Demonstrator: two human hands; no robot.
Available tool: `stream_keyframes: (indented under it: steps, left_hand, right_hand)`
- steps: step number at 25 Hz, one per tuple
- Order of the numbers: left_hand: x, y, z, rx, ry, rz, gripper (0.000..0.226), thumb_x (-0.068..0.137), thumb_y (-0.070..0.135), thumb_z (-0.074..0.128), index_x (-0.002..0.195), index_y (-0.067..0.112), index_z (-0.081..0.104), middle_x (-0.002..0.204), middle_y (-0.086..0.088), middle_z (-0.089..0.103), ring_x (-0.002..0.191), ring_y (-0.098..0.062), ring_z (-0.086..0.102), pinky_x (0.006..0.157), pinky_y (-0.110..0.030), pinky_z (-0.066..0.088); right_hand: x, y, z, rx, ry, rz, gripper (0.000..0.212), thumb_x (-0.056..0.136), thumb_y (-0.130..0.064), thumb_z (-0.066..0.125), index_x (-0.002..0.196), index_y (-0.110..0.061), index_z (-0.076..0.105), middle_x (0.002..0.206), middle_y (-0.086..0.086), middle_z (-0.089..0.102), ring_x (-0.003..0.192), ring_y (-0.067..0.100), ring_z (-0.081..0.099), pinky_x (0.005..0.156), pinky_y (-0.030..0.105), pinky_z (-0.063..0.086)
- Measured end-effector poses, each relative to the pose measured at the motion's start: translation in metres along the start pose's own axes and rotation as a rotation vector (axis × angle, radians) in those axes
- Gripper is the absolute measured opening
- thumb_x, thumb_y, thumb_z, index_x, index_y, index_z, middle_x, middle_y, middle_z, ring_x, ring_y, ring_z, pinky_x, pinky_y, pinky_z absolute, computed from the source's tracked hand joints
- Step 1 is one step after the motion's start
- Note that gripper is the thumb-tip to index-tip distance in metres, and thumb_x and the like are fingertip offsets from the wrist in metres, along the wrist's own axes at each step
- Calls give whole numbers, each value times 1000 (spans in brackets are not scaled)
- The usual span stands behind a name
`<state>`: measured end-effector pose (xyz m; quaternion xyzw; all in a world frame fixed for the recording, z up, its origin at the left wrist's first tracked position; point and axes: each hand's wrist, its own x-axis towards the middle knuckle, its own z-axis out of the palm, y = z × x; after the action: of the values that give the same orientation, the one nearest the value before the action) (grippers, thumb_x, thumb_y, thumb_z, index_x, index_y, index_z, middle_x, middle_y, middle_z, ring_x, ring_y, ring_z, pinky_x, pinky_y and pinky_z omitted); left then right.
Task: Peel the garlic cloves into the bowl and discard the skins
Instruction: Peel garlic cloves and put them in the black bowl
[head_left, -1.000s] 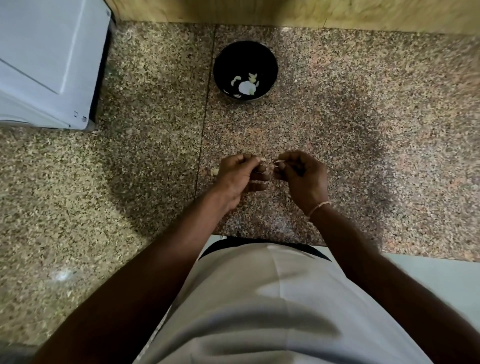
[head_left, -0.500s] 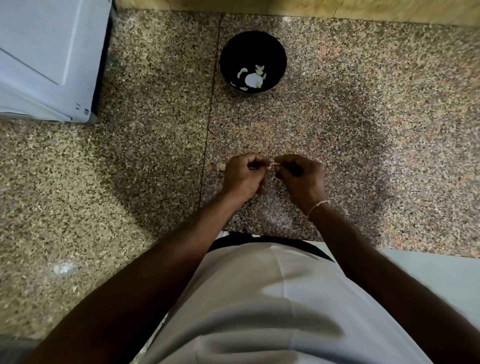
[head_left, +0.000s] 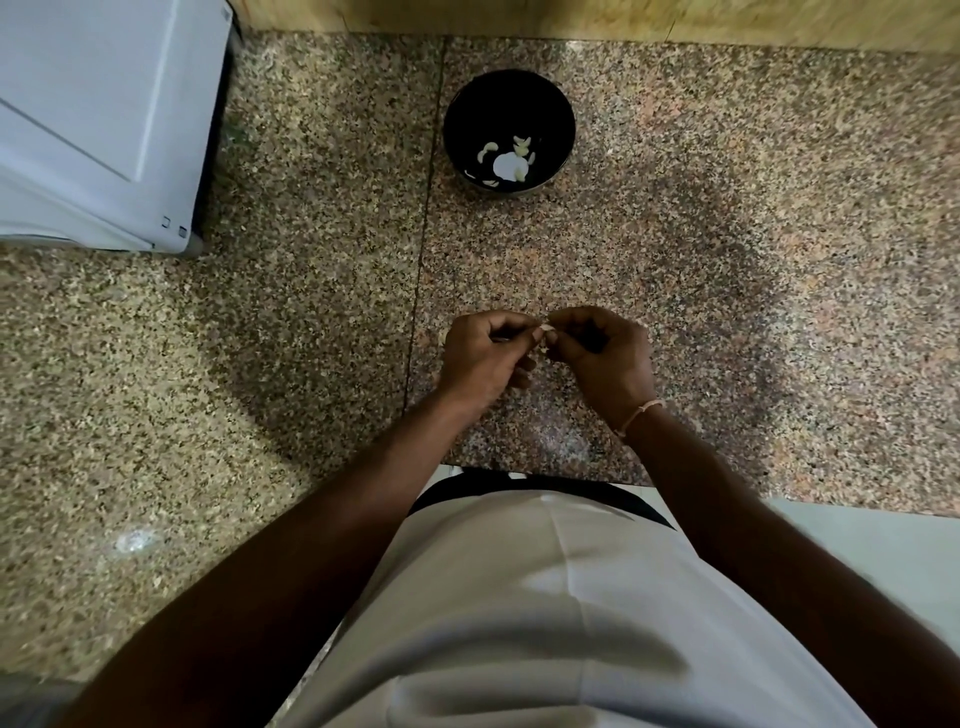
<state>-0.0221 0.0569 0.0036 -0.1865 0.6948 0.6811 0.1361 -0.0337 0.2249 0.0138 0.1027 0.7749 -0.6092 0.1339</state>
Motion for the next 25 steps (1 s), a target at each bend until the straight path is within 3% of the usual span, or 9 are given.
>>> stream_keyframes:
  steps: [4, 12, 16, 20, 25]
  left_hand:
    - [0, 1, 0, 13, -13, 37, 6, 91, 13, 82, 96, 13, 79, 87, -5, 78, 66, -21, 74, 50, -37, 62]
    - [-1, 6, 2, -47, -58, 28, 9, 90, 15, 82, 98, 13, 79, 92, -11, 79, 67, -24, 75, 50, -36, 61]
    - [-3, 9, 7, -124, -68, 44, 6, 93, 18, 79, 99, 15, 79, 95, -11, 80, 67, -24, 75, 52, -34, 61]
    - [-6, 10, 6, -109, -59, 54, 11, 95, 16, 77, 104, 9, 77, 96, -11, 80, 68, -24, 75, 53, -36, 62]
    - [-12, 11, 6, -72, -59, 111, 12, 96, 13, 76, 105, 4, 75, 95, -12, 79, 68, -25, 76, 52, -36, 62]
  right_hand:
    - [-2, -2, -1, 100, 36, 48, 19, 86, 0, 79, 104, -6, 74, 88, 6, 79, 83, 21, 77, 79, 40, 65]
    - [-7, -10, -4, -23, 78, -45, 29, 86, -6, 81, 111, -13, 68, 93, 2, 78, 86, 14, 77, 77, 42, 65]
    - [-6, -12, -1, 92, 97, 49, 12, 92, -10, 76, 104, -14, 73, 90, 3, 79, 85, 19, 77, 79, 47, 65]
    - [-8, -12, -2, 32, 47, 51, 4, 95, -16, 73, 98, -17, 76, 87, -1, 79, 81, 17, 76, 76, 49, 65]
    - [-8, -20, -5, -136, 51, -42, 8, 92, -16, 72, 88, -18, 78, 80, 5, 76, 78, 39, 71, 68, 60, 60]
